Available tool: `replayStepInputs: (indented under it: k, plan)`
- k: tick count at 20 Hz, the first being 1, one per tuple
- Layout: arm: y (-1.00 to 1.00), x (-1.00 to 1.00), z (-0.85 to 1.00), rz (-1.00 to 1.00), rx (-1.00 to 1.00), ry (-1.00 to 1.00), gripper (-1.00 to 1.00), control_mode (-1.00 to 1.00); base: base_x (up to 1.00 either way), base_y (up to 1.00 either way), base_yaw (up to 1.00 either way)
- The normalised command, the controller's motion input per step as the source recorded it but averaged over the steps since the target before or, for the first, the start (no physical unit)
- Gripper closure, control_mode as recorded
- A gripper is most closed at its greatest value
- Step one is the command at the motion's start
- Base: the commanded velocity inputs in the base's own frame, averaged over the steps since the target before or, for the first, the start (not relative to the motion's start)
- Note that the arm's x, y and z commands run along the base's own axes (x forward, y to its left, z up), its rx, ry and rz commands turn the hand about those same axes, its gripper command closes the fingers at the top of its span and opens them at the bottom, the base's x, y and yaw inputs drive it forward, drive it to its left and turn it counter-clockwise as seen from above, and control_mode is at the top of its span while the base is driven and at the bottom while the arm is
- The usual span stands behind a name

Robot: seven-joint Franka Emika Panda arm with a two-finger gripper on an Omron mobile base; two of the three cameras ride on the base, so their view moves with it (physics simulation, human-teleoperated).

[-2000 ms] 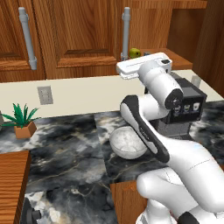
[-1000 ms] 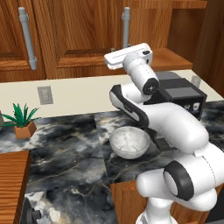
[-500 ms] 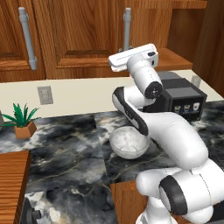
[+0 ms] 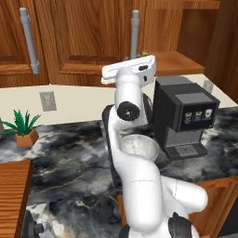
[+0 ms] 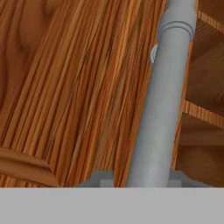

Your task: Open the cabinet. Pick the tangerine and pear from the cabinet and place them into the bowl. Then close the cabinet.

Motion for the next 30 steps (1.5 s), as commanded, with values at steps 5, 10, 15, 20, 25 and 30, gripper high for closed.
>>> replayStepInputs:
  k: [5,10,15,20,25,30]
  plan:
    - [1.0,-0.79,0.0,-0.32,0.0,0.05,1.0,-1.0,0.0,0.0,0.0]
    - [1.0,-0.76,0.0,-0.3,0.0,0.05,1.0,-1.0,0.0,0.0,0.0]
    - [0.98,-0.68,0.0,-0.25,-0.01,0.07,-1.0,-1.0,0.0,0.0,0.0]
    - [0.32,-0.03,0.0,-0.05,-0.04,0.03,-1.0,-1.0,0.0,0.0,0.0]
    - [0.0,-0.64,0.0,0.0,0.0,-0.04,-1.0,-1.0,0.0,0.0,0.0]
    - [-0.21,-0.95,0.0,0.0,0.04,-0.1,-1.0,-1.0,0.0,0.0,0.0]
